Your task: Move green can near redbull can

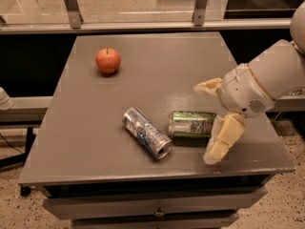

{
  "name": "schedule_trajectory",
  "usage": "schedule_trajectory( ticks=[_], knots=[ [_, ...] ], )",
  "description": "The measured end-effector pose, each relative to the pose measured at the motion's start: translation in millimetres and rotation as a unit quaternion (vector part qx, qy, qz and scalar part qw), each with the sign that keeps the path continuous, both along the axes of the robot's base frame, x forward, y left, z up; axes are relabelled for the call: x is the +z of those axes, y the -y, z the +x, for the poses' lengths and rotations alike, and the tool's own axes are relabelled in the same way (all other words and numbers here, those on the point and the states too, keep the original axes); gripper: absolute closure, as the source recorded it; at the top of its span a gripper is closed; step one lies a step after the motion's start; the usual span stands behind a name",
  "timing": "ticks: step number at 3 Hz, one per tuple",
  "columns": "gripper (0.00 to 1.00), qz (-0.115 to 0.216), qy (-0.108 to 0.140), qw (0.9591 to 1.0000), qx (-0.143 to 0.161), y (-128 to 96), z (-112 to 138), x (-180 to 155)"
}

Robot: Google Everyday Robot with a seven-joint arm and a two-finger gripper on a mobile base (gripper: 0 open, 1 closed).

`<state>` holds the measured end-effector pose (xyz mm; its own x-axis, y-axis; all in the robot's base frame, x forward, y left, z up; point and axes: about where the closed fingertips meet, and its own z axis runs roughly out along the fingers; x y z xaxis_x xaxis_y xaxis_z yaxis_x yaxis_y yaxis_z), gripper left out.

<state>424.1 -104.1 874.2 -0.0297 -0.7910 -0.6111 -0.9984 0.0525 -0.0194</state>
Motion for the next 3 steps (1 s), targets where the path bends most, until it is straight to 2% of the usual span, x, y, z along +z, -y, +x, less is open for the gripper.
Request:
schedule_trajectory(
  ticks=[1, 2, 3],
  knots=[
    [0.00, 0.000, -0.001, 1.0000, -0.002, 0, -1, 0],
    [0.00, 0.015, -0.001, 0.9996, -0.024, 12, 6, 4],
    [0.00, 0.032, 0.030, 0.9966, -0.070, 50, 31, 19]
  ],
)
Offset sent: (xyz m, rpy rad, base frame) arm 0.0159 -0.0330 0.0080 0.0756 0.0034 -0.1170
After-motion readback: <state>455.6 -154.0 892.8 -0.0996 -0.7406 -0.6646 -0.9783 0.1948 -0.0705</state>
